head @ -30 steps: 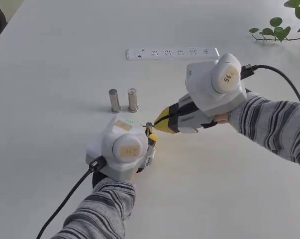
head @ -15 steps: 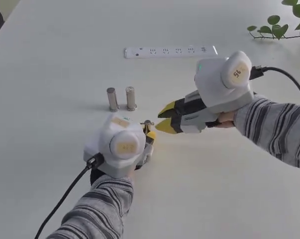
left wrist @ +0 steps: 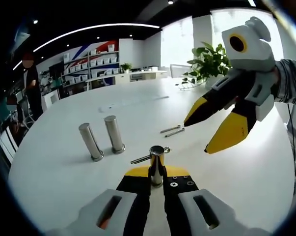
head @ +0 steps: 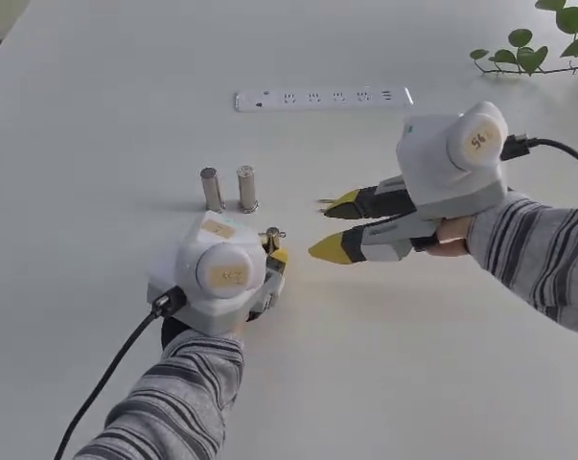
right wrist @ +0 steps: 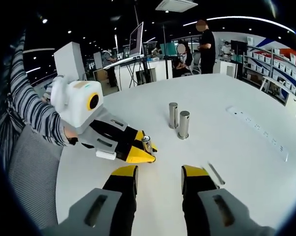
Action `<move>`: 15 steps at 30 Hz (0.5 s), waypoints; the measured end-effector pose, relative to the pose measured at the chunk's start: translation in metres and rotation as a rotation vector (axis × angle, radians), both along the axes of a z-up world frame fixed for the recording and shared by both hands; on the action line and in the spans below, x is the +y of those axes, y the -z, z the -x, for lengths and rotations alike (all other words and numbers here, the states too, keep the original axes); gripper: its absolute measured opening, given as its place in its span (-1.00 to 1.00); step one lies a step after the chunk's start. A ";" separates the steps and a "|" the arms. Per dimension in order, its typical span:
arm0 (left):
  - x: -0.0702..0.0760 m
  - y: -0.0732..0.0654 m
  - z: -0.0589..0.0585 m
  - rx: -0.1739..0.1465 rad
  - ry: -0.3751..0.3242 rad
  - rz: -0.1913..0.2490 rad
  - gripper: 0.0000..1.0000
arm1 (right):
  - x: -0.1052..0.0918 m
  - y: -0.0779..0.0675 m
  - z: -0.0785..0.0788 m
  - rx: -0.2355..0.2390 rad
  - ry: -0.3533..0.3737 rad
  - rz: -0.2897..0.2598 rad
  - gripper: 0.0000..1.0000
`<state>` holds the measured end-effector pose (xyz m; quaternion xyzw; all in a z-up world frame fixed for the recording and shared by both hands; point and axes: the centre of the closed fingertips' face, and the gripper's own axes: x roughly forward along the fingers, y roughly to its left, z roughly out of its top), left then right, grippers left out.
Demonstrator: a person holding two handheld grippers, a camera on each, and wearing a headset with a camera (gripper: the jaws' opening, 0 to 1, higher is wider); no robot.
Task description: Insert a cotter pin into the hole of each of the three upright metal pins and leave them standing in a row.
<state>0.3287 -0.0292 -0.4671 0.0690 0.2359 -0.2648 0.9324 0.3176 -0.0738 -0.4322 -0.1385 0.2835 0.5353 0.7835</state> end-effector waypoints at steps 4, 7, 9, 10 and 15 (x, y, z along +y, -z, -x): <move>0.009 -0.006 -0.006 -0.003 -0.013 0.017 -0.90 | -0.002 0.002 0.000 0.011 0.018 0.000 -0.38; 0.018 -0.007 -0.011 -0.004 -0.030 0.017 -0.90 | -0.001 0.003 0.003 0.018 0.023 -0.001 -0.38; 0.025 -0.008 -0.014 -0.005 -0.039 0.017 -0.90 | -0.001 0.004 0.005 0.021 0.024 -0.001 -0.37; 0.029 -0.009 -0.015 -0.008 -0.040 0.009 -0.90 | 0.000 0.004 0.006 0.023 0.024 -0.001 -0.37; 0.043 -0.009 -0.022 -0.009 -0.061 0.001 -0.90 | 0.002 0.004 0.008 0.028 0.029 -0.007 -0.36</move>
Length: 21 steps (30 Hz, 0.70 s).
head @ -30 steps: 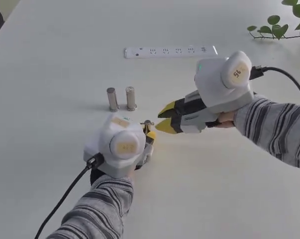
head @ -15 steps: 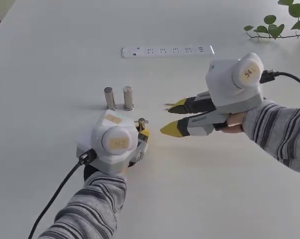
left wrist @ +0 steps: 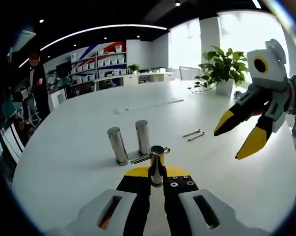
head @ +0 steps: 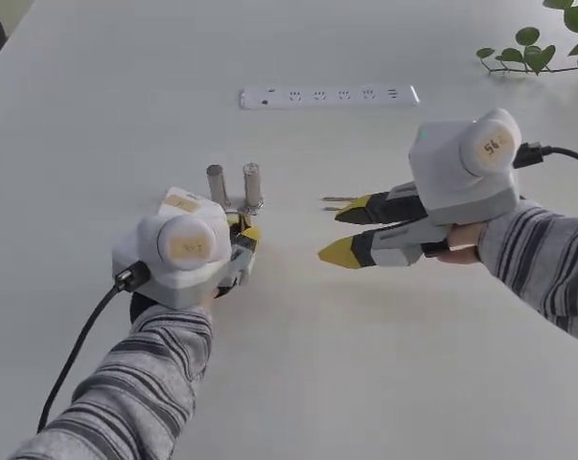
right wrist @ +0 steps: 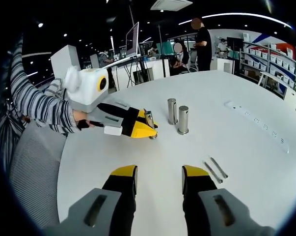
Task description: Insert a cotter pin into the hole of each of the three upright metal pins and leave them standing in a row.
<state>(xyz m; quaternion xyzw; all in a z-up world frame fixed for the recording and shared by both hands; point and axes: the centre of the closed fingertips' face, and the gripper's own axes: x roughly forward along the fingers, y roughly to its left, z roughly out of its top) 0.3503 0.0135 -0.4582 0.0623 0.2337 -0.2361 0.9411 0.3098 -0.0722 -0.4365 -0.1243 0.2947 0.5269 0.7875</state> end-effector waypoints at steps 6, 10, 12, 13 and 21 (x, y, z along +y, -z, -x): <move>0.009 0.001 -0.003 -0.001 0.003 -0.011 -0.90 | -0.001 0.003 -0.005 -0.009 0.013 -0.004 -0.35; 0.014 0.003 -0.005 0.008 -0.008 -0.015 -0.90 | -0.001 0.004 -0.006 -0.014 0.011 0.005 -0.34; 0.015 0.004 -0.005 0.009 -0.005 -0.019 -0.90 | -0.002 0.005 -0.007 -0.018 0.008 0.013 -0.33; 0.016 0.005 -0.005 0.011 -0.008 -0.024 -0.90 | -0.003 0.006 -0.008 -0.020 0.008 0.015 -0.34; 0.025 0.010 -0.006 0.026 -0.024 -0.007 -0.90 | -0.005 0.009 -0.008 -0.008 0.009 0.016 -0.35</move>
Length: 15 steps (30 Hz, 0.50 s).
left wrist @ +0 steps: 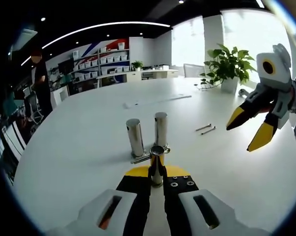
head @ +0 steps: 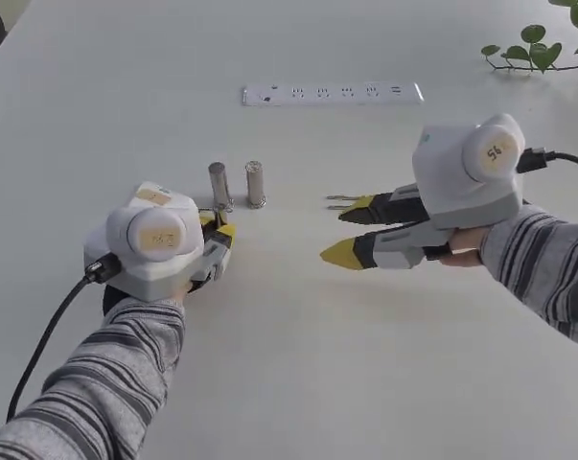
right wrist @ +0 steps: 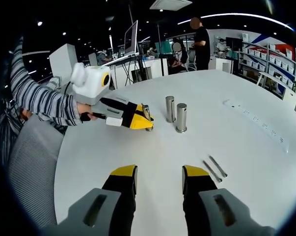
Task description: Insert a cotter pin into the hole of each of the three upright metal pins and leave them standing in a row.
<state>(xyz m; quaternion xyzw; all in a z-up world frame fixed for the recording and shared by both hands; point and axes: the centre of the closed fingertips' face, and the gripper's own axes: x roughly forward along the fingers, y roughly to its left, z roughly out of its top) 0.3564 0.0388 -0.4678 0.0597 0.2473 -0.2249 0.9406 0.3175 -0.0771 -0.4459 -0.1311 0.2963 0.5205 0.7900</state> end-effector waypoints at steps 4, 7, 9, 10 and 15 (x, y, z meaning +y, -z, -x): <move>0.004 0.003 0.001 0.004 -0.004 0.002 -0.90 | -0.001 0.001 0.000 0.003 -0.004 0.004 -0.35; 0.005 0.001 0.001 0.001 -0.005 0.014 -0.89 | 0.000 0.000 0.001 0.005 -0.003 0.003 -0.36; 0.005 0.001 0.001 0.001 -0.003 0.015 -0.89 | 0.001 -0.001 0.001 0.005 -0.002 0.005 -0.36; 0.004 0.001 0.001 0.000 -0.001 0.012 -0.89 | 0.001 -0.001 0.002 0.006 0.000 0.006 -0.36; 0.004 0.000 0.002 -0.004 0.000 0.018 -0.89 | 0.002 -0.001 0.002 0.004 0.002 0.008 -0.36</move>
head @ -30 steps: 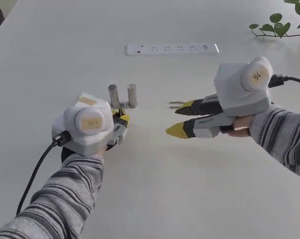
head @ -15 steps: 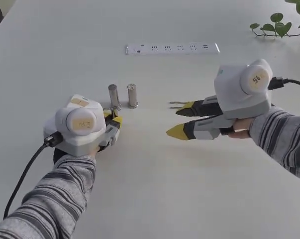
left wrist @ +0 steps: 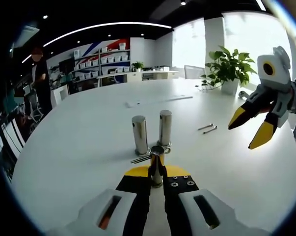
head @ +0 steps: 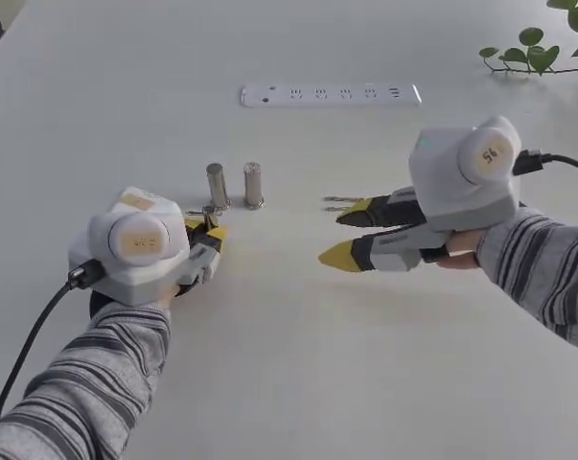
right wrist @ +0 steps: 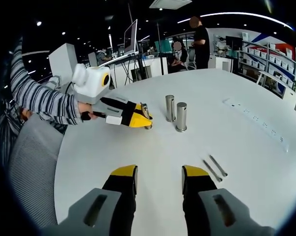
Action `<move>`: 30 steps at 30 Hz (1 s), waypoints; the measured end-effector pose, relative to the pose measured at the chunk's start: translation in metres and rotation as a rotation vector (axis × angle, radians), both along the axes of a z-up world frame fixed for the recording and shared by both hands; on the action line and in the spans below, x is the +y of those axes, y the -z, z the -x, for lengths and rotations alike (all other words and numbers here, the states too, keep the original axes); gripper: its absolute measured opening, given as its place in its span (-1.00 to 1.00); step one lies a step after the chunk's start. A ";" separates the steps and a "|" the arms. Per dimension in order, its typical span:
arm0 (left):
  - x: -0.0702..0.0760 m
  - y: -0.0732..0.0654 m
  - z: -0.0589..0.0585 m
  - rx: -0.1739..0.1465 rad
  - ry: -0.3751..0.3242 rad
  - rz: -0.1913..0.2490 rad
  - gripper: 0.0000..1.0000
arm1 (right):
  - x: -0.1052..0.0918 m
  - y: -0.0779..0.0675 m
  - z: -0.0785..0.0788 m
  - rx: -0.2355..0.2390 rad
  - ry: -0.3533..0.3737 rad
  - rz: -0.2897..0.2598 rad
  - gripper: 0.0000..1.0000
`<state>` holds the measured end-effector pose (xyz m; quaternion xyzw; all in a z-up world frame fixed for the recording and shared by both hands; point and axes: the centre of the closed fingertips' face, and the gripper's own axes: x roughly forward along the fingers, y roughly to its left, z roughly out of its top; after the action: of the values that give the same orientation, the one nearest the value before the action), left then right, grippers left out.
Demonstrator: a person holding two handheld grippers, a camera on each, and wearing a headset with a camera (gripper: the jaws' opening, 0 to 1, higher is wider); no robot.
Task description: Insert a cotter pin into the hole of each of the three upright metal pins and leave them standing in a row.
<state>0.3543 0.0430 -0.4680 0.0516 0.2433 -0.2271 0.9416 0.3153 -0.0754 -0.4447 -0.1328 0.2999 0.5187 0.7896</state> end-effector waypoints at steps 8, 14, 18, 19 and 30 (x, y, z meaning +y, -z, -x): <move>0.000 0.006 0.004 0.023 -0.009 0.001 -0.84 | 0.001 0.000 0.002 0.002 0.003 0.002 -0.35; 0.001 0.010 0.009 0.043 -0.006 -0.001 -0.77 | 0.000 0.001 0.000 0.003 0.014 0.000 -0.35; 0.004 0.010 0.011 0.051 -0.019 0.008 -0.75 | 0.004 0.000 0.001 0.000 0.016 -0.004 -0.35; 0.004 0.010 0.011 0.048 -0.018 0.010 -0.75 | 0.005 0.000 -0.001 0.001 0.017 -0.006 -0.35; 0.004 0.006 0.007 0.021 0.028 -0.015 -0.88 | 0.011 -0.003 -0.007 -0.006 0.026 -0.021 -0.35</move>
<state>0.3478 0.0468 -0.4739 0.0595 0.2539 -0.2391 0.9353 0.3222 -0.0642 -0.4420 -0.1222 0.2939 0.5109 0.7985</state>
